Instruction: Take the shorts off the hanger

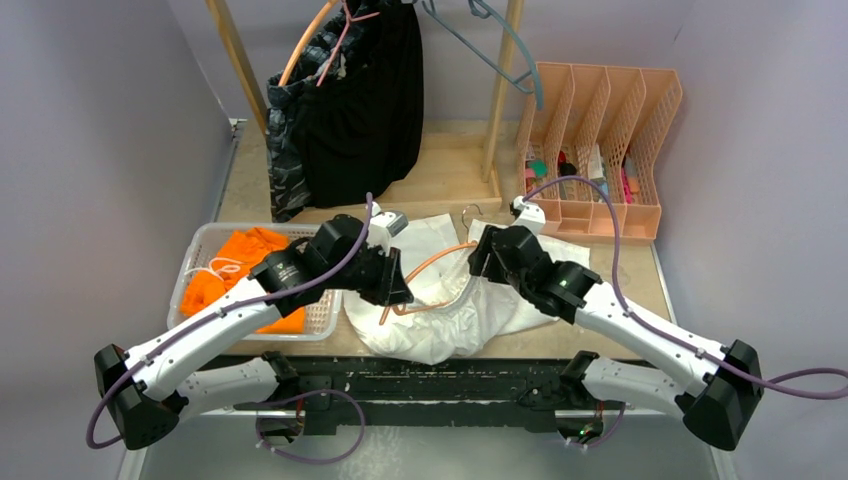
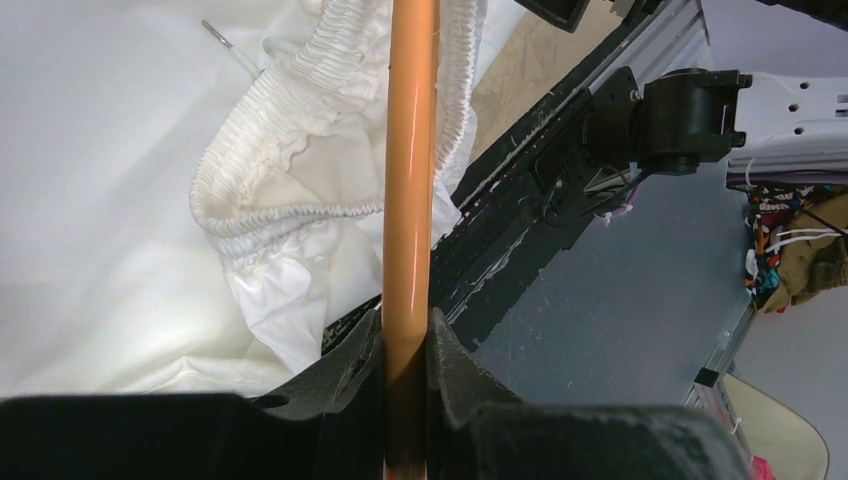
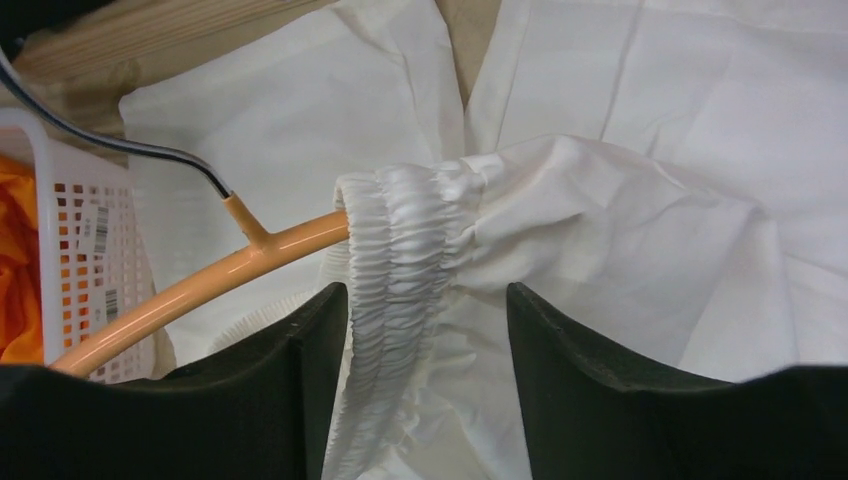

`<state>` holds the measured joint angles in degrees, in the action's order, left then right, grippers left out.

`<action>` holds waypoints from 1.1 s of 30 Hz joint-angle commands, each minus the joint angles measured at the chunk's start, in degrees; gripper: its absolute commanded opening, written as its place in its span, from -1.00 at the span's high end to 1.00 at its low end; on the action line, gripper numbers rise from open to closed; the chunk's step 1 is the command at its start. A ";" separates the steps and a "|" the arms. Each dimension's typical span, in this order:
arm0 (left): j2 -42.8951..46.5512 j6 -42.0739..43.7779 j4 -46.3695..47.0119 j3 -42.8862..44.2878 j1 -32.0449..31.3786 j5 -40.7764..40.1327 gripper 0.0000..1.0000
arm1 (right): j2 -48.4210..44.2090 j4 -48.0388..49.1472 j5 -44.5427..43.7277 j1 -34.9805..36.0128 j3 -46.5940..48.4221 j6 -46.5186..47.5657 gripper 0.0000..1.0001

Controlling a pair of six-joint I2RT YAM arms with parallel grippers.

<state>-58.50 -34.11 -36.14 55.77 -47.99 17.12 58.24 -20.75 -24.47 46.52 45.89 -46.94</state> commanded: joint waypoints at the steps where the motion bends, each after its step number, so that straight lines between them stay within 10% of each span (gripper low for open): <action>1: 0.27 -0.78 3.46 3.47 0.19 -0.12 1.00 | 2.27 -0.60 -4.69 -0.01 3.16 -4.24 -0.11; 10: 3.09 1.31 -3.56 5.18 0.18 -7.44 1.00 | -0.22 -9.98 -19.58 -0.03 4.52 -8.42 0.94; 33: 18.50 0.78 -12.08 14.77 0.18 -27.17 1.00 | 5.98 -1.28 -1.72 -11.04 1.58 3.76 1.00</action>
<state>-41.17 -33.41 -52.51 65.80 -48.03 -0.43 64.16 -25.32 -31.51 35.57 48.69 -44.38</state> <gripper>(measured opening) 0.138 0.015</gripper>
